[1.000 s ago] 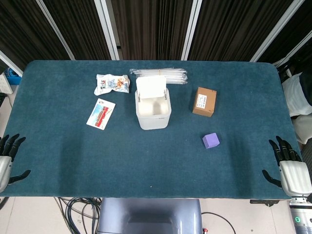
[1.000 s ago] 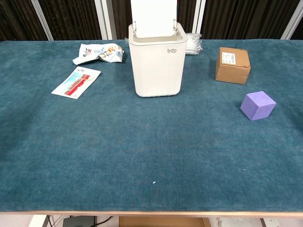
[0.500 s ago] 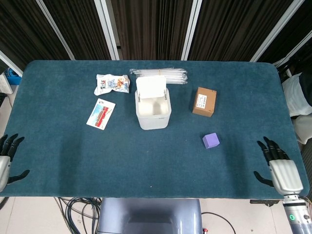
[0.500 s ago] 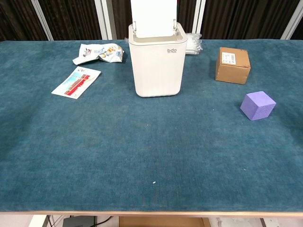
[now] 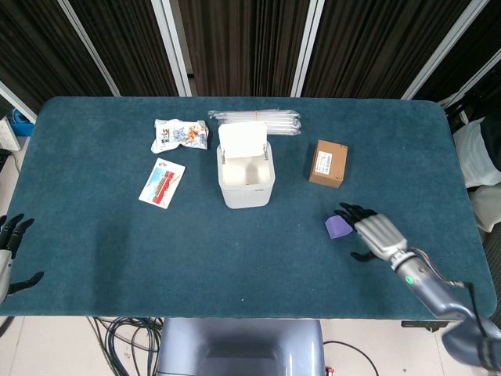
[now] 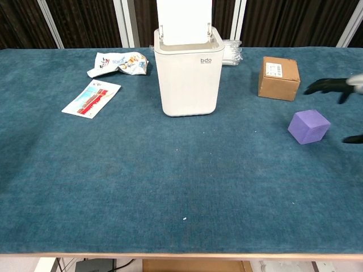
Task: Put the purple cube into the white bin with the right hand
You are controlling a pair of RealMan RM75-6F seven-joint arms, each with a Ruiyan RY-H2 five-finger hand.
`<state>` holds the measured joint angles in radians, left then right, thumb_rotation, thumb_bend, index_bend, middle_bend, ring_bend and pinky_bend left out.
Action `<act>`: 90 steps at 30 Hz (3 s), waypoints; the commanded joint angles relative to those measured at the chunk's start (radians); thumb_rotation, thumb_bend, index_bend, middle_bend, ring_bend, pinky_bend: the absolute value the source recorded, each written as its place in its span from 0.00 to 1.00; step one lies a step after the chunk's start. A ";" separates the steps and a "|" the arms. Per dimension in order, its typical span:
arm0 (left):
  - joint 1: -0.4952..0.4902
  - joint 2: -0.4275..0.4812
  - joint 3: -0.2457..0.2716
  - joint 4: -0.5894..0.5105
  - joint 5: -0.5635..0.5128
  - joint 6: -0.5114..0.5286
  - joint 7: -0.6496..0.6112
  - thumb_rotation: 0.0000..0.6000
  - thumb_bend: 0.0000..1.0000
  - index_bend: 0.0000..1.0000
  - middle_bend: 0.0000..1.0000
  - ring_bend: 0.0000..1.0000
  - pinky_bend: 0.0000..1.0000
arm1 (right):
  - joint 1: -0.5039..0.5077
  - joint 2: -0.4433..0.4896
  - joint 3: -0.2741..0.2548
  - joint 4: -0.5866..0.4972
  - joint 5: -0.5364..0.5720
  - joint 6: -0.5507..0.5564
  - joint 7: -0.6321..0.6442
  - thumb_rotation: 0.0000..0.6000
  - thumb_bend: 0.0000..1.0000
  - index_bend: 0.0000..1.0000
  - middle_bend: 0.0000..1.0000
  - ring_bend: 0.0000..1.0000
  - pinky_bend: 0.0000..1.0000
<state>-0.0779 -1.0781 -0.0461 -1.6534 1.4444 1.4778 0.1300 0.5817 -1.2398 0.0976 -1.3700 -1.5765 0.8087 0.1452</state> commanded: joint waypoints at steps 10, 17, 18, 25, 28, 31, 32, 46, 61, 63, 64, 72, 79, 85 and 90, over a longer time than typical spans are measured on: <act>0.002 0.002 -0.002 -0.001 0.000 0.005 0.000 1.00 0.10 0.18 0.15 0.00 0.00 | 0.110 -0.177 -0.011 0.225 0.029 -0.087 0.046 1.00 0.31 0.41 0.52 0.50 0.54; 0.004 0.002 -0.001 -0.003 -0.001 0.005 0.004 1.00 0.10 0.19 0.15 0.00 0.00 | 0.103 -0.221 0.020 0.303 0.005 0.056 0.036 1.00 0.45 0.57 0.63 0.61 0.65; 0.004 0.002 -0.001 -0.003 -0.002 0.006 0.005 1.00 0.10 0.19 0.15 0.00 0.00 | 0.100 -0.213 0.040 0.302 0.008 0.096 0.037 1.00 0.45 0.57 0.63 0.61 0.66; 0.003 0.003 0.000 -0.006 -0.005 0.000 0.010 1.00 0.10 0.19 0.15 0.00 0.00 | 0.042 -0.029 0.129 0.077 0.032 0.297 0.121 1.00 0.42 0.57 0.57 0.57 0.66; 0.003 0.002 0.001 -0.009 -0.004 -0.001 0.013 1.00 0.10 0.19 0.15 0.00 0.00 | 0.052 0.033 0.166 -0.009 0.042 0.316 0.163 1.00 0.42 0.57 0.54 0.54 0.66; 0.004 0.002 0.002 -0.011 0.000 0.003 0.013 1.00 0.10 0.19 0.15 0.00 0.00 | 0.094 0.062 0.206 -0.056 0.059 0.292 0.162 1.00 0.41 0.56 0.53 0.52 0.66; 0.005 0.002 0.001 -0.010 -0.002 0.003 0.015 1.00 0.10 0.19 0.15 0.00 0.00 | 0.122 0.062 0.226 -0.071 0.064 0.276 0.167 1.00 0.41 0.56 0.53 0.52 0.66; 0.008 0.005 -0.004 -0.007 -0.003 0.012 0.002 1.00 0.10 0.19 0.15 0.00 0.00 | 0.501 -0.159 0.328 0.140 0.264 -0.085 0.020 1.00 0.40 0.52 0.48 0.47 0.66; 0.014 0.013 -0.009 -0.003 -0.004 0.024 -0.023 1.00 0.10 0.19 0.15 0.00 0.00 | 0.618 -0.235 0.259 0.232 0.443 -0.370 -0.045 1.00 0.01 0.02 0.01 0.09 0.42; 0.015 0.011 -0.011 -0.003 -0.006 0.026 -0.019 1.00 0.10 0.19 0.15 0.00 0.00 | 0.618 -0.231 0.255 0.235 0.459 -0.359 -0.058 1.00 0.00 0.01 0.01 0.09 0.41; 0.015 0.011 -0.011 -0.003 -0.007 0.027 -0.017 1.00 0.10 0.19 0.15 0.00 0.00 | 0.614 -0.224 0.256 0.226 0.465 -0.350 -0.060 1.00 0.00 0.01 0.01 0.10 0.41; 0.008 0.004 -0.012 0.000 -0.016 0.012 0.003 1.00 0.10 0.19 0.15 0.00 0.00 | 0.437 0.045 0.224 -0.099 0.433 -0.157 -0.098 1.00 0.01 0.06 0.06 0.11 0.41; 0.008 -0.004 -0.012 -0.003 -0.015 0.015 0.023 1.00 0.10 0.19 0.15 0.00 0.00 | 0.147 0.356 0.142 -0.392 0.307 0.061 0.020 1.00 0.04 0.09 0.09 0.11 0.41; 0.006 -0.012 -0.018 -0.001 -0.028 0.014 0.037 1.00 0.10 0.19 0.15 0.00 0.00 | -0.102 0.408 0.025 -0.388 0.142 0.361 0.003 1.00 0.06 0.09 0.09 0.11 0.40; 0.003 -0.017 -0.024 0.008 -0.031 0.011 0.020 1.00 0.10 0.19 0.15 0.00 0.00 | -0.318 0.278 -0.041 -0.312 0.095 0.695 -0.182 1.00 0.06 0.09 0.09 0.11 0.38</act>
<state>-0.0741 -1.0943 -0.0698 -1.6465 1.4152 1.4924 0.1532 0.4598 -0.8843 0.1422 -1.7251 -1.4013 1.2557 0.0919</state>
